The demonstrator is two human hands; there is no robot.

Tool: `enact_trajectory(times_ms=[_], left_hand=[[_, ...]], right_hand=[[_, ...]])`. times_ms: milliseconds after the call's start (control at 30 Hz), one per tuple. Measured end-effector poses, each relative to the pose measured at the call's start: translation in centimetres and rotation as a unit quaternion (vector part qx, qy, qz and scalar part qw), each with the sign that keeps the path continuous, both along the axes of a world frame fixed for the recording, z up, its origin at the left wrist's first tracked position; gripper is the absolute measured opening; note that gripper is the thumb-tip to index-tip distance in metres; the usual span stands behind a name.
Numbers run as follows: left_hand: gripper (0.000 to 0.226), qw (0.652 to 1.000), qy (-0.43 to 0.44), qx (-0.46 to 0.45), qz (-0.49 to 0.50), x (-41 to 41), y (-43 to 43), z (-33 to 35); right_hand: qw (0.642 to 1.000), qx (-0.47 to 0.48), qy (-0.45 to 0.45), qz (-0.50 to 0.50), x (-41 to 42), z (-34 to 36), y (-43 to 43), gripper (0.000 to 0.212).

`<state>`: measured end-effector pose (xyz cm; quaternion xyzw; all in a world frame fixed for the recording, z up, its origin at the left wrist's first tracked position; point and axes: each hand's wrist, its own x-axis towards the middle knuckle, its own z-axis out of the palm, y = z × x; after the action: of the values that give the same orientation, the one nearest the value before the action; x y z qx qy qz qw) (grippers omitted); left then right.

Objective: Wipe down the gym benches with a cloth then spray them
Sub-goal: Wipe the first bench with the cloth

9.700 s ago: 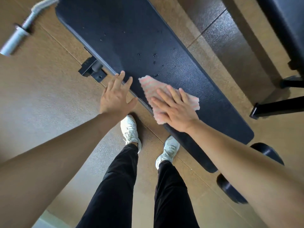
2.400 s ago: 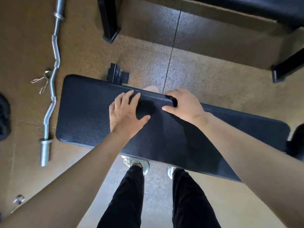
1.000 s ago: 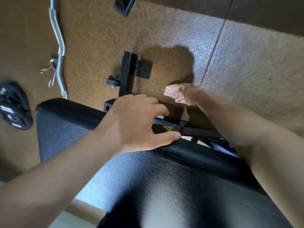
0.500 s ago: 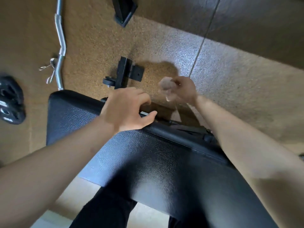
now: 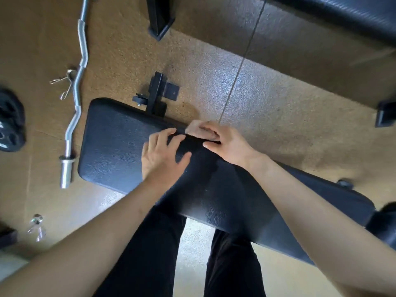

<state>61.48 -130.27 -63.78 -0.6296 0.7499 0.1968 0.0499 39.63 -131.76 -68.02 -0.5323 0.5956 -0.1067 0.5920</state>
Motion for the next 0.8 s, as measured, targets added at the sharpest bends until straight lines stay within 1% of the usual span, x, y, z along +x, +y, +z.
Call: enact_trajectory(times_ms=[67,133,267,400,533,667,800], left_hand=[[0.063,0.998,-0.019,0.057,0.017,-0.7,2.5,0.6],[0.074,0.996,-0.03,0.085,0.023,-1.5,4.1,0.8],[0.094,0.991,-0.066,0.113,0.013,-2.2,5.4,0.6],[0.101,0.99,-0.086,0.116,0.002,-2.5,6.0,0.3],[0.109,0.989,-0.091,0.113,0.006,-3.1,6.4,0.3],[0.11,0.989,-0.096,0.109,0.013,-3.5,6.6,0.5],[0.11,0.989,-0.103,0.109,0.016,-3.8,6.5,1.0]], right_hand=[[0.999,0.014,-0.001,0.035,0.1,0.5,0.7,0.057],[0.997,0.017,0.011,0.068,-0.5,1.0,0.9,0.064],[0.994,0.039,0.042,0.089,-2.3,1.5,1.3,0.075],[0.994,0.052,0.046,0.083,-4.3,1.9,3.1,0.083],[0.993,0.02,0.075,0.094,-6.8,2.1,5.4,0.086],[0.991,0.015,0.111,0.068,-9.5,2.6,7.7,0.08],[0.986,-0.013,0.151,0.072,-11.9,3.2,9.8,0.077]])
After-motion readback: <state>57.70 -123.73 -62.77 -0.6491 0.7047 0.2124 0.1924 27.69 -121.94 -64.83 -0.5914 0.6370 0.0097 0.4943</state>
